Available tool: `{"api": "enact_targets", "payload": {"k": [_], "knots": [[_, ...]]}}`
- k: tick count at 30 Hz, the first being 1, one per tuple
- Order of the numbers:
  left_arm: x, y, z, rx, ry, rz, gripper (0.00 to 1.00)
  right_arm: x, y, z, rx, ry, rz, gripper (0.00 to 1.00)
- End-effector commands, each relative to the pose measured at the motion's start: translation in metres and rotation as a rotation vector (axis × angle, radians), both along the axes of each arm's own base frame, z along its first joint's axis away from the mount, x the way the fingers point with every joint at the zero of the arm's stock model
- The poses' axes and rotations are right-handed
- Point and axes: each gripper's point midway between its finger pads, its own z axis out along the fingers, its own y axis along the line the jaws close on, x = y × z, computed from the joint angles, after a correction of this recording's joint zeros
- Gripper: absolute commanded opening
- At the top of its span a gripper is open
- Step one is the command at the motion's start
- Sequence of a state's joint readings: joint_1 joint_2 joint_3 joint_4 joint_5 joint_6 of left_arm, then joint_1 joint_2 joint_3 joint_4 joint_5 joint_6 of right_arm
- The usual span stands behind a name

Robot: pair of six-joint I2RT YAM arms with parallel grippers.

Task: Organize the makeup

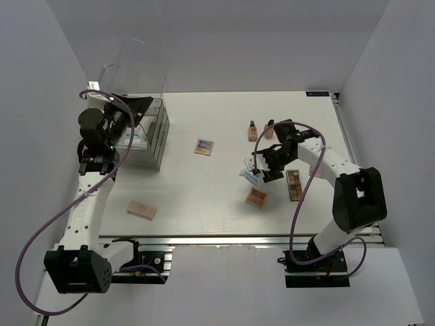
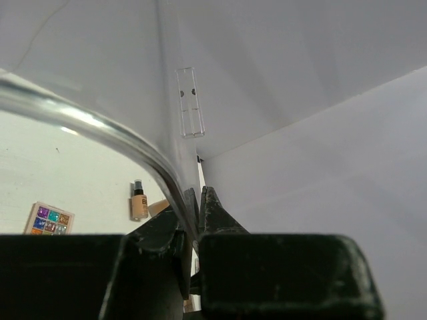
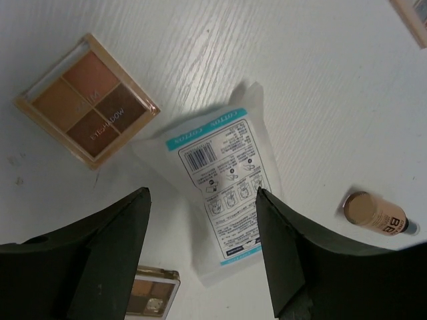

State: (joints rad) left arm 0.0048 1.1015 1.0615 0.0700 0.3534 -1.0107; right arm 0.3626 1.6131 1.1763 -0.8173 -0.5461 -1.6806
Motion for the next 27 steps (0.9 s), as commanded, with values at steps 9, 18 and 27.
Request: {"api": "enact_targets", "payload": {"k": [9, 18, 27], "knots": [[-0.026, -0.011, 0.049, 0.024, -0.19, -0.064, 0.06, 0.038, -0.021, -0.046, -0.116, -0.176, -0.079, 0.64], [-0.03, -0.011, 0.05, 0.017, -0.198, -0.062, 0.06, 0.039, -0.003, -0.025, 0.052, -0.215, -0.073, 0.19], [-0.031, -0.011, 0.059, 0.017, -0.215, -0.06, 0.06, 0.009, 0.064, 0.055, 0.384, -0.133, 0.003, 0.0]]}}
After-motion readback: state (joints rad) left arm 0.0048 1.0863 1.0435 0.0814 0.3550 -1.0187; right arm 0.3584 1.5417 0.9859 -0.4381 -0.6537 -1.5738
